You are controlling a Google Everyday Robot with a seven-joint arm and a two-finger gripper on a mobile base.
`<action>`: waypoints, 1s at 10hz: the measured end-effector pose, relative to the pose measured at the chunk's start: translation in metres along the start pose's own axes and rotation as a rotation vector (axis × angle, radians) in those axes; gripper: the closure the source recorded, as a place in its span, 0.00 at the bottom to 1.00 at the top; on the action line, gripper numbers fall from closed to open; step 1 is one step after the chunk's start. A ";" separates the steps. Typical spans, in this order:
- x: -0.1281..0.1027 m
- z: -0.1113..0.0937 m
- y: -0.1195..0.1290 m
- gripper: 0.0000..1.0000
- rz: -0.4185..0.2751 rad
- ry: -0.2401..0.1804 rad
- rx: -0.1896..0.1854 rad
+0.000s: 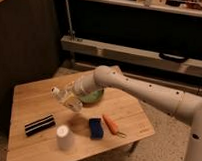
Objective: Stand the bottle upright
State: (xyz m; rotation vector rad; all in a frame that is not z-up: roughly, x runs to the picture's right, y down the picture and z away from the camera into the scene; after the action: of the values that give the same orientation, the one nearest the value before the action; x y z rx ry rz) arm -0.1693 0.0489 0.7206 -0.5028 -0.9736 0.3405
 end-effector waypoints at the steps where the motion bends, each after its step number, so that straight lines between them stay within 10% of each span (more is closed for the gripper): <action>1: 0.005 0.003 0.002 0.82 0.022 -0.086 0.016; 4: 0.050 0.023 0.012 0.82 0.111 -0.377 0.069; 7: 0.079 0.036 0.019 0.82 0.183 -0.565 0.093; 10: 0.076 0.032 0.018 0.82 0.174 -0.550 0.092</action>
State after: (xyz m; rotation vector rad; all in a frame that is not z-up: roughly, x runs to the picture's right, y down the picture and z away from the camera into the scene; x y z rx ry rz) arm -0.1581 0.1089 0.7785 -0.4170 -1.4412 0.7007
